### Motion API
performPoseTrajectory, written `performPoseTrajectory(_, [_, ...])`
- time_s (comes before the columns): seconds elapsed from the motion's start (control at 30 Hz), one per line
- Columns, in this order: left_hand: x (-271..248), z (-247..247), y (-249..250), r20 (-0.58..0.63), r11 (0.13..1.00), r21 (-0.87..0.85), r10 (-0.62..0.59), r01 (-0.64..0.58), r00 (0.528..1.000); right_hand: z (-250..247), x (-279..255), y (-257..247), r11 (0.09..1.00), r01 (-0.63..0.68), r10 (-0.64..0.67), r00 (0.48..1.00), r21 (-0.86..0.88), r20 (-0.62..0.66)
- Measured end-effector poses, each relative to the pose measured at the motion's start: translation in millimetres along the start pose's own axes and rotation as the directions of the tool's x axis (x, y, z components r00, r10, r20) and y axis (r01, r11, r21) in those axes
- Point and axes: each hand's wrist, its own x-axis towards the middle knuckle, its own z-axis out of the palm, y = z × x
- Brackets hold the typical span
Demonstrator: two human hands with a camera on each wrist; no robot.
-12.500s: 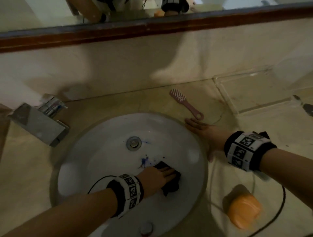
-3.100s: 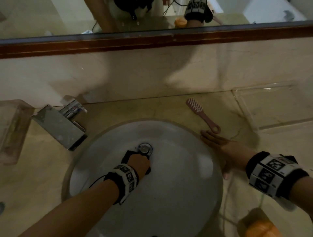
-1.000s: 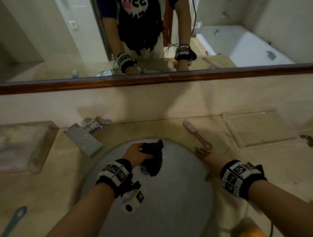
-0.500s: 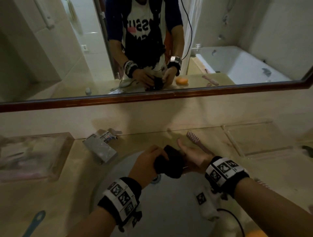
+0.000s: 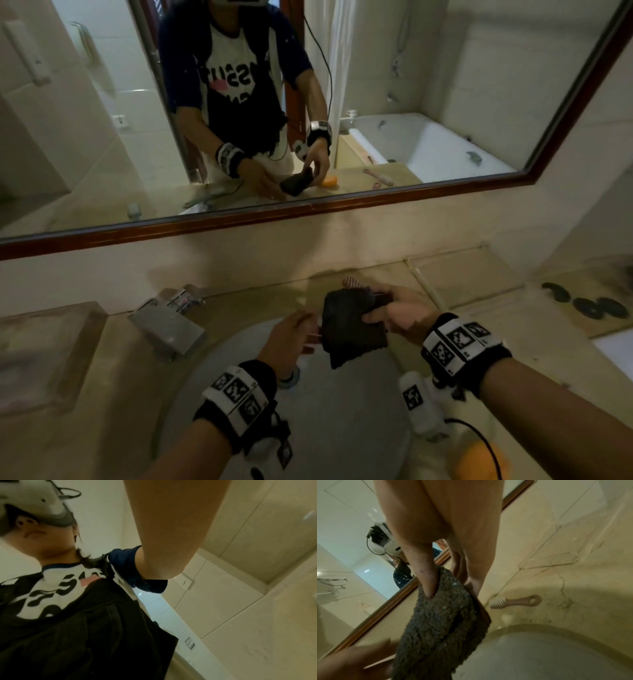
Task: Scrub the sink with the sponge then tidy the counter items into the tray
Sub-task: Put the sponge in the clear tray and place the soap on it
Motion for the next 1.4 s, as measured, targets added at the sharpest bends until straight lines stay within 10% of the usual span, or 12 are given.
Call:
performPoseTrajectory(0.5, [56.6,143.8,77.0,0.053,0.982,-0.185,0.039,-0.029,0.998,-135.2,-3.8,-11.7,0.988,-0.045,0.037,0.998,-0.147,-0.060])
performPoseTrajectory(0.9, [156.4,254.3,93.1,-0.025,0.937,0.328,0.139,-0.123,0.990,-262.6,98.0,8.2,0.829,-0.071,0.082,0.997,-0.555,-0.004])
performPoseTrajectory(1.4, [199.1,280.4,75.5,-0.023,0.356,0.934,-0.015,0.027,1.000,-261.9,152.8,46.6,0.624,-0.028,0.077,0.997,-0.781,0.026])
